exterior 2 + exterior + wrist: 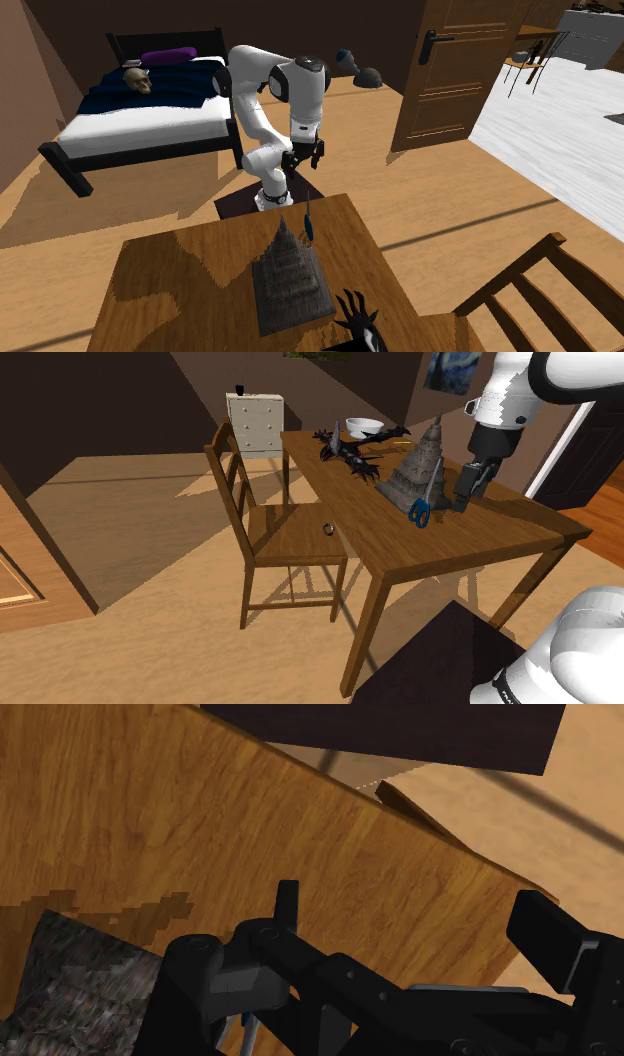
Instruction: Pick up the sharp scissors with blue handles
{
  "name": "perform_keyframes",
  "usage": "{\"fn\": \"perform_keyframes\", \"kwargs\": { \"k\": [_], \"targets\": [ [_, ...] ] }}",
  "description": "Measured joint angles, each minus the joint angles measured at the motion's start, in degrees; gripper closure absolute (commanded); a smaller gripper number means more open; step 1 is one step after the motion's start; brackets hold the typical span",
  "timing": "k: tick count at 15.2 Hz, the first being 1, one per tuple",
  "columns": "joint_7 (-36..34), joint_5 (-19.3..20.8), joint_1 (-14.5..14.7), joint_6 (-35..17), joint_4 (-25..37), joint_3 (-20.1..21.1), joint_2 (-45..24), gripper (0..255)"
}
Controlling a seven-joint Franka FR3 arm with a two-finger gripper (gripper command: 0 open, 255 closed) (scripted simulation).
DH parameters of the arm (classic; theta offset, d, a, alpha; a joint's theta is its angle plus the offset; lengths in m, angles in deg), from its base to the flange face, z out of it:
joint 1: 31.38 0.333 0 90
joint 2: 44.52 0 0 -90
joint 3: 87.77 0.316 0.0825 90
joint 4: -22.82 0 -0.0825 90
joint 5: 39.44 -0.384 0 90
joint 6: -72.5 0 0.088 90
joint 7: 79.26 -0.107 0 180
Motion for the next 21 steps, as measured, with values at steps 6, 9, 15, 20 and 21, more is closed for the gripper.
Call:
{"fn": "perform_keyframes", "kwargs": {
  "k": [6,9,15,20,21],
  "targets": [
    [-6.54,-0.54,-3.31,-9.78,-1.47,-0.88,-4.20,0],
    [-11.31,-0.84,-5.73,-16.81,-2.31,-1.60,-7.18,0],
    [-14.86,-0.97,-7.45,-24.02,-4.68,-2.18,-9.55,0],
    [-15.10,-0.86,-7.51,-27.62,-8.06,-2.25,-9.74,255],
    [-15.12,-0.86,-7.50,-27.77,-8.18,-2.24,-9.74,255]
  ]
}}
